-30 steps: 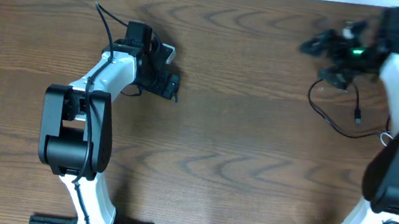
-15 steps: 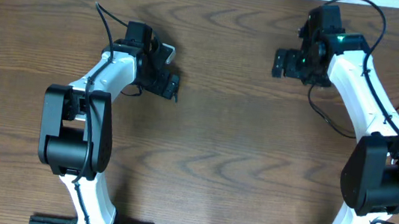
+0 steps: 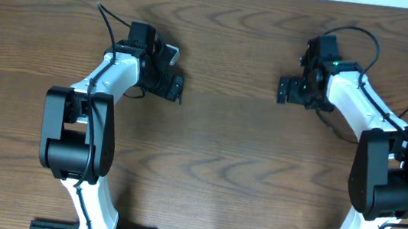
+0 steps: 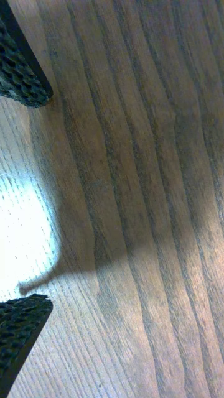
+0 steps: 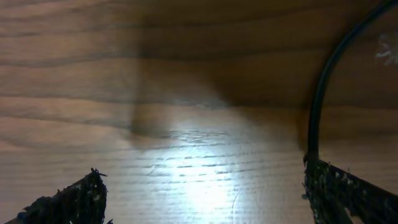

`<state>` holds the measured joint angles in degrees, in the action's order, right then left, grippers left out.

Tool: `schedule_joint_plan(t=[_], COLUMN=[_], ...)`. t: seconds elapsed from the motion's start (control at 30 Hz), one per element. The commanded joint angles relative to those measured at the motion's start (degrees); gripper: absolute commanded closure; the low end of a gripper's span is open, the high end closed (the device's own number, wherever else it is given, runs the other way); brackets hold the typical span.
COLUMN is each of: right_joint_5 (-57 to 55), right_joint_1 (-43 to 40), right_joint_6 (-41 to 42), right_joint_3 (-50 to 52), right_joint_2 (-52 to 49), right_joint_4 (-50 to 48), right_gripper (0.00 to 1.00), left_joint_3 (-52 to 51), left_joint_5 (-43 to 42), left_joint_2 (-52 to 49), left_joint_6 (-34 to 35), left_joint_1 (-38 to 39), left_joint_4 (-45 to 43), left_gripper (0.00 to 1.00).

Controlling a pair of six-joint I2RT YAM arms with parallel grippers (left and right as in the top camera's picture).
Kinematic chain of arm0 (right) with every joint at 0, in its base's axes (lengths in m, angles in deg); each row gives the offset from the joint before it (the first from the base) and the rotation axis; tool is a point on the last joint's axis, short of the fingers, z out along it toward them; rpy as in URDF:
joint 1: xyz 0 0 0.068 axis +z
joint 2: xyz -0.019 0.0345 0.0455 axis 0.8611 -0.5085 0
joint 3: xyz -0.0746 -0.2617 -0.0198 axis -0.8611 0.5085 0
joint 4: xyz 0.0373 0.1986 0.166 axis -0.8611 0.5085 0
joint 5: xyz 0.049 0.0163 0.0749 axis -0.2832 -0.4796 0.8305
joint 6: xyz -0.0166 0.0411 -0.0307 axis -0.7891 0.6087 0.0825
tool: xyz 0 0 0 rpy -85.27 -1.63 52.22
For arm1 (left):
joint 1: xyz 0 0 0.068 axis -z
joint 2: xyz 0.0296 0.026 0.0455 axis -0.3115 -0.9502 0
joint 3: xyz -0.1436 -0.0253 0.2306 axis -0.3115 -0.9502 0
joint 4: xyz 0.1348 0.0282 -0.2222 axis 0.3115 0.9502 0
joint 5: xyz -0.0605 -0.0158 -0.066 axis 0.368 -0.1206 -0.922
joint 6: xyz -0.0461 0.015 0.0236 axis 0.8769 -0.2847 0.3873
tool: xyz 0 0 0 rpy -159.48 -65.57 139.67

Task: Untangle cables

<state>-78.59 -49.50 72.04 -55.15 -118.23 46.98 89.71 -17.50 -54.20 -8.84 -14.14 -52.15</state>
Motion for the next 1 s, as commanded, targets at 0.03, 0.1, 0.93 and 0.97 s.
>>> schedule_joint_plan(t=[0.03, 0.1, 0.93, 0.97], right_joint_5=[-3.8, -5.2, -14.6, -14.6], right_joint_1=[-0.3, -1.3, -28.9, -31.1], right_joint_6=[0.2, 0.2, 0.8, 0.8], right_joint_3=[2.8, 3.6, 6.0, 6.0], right_joint_2=[1.3, 1.3, 1.3, 1.3], right_joint_4=[-1.1, -1.1, -3.5, -3.5], right_gripper=[0.01, 0.01, 0.07, 0.08], left_joint_3=[0.2, 0.2, 0.2, 0.2], left_joint_5=[0.2, 0.2, 0.2, 0.2], left_joint_2=[0.7, 0.7, 0.7, 0.7], left_joint_6=[0.5, 0.5, 0.5, 0.5], left_joint_1=[-0.1, -0.1, -0.1, -0.1], left_joint_4=[0.0, 0.0, 0.0, 0.0], left_gripper=[0.02, 0.03, 0.03, 0.02])
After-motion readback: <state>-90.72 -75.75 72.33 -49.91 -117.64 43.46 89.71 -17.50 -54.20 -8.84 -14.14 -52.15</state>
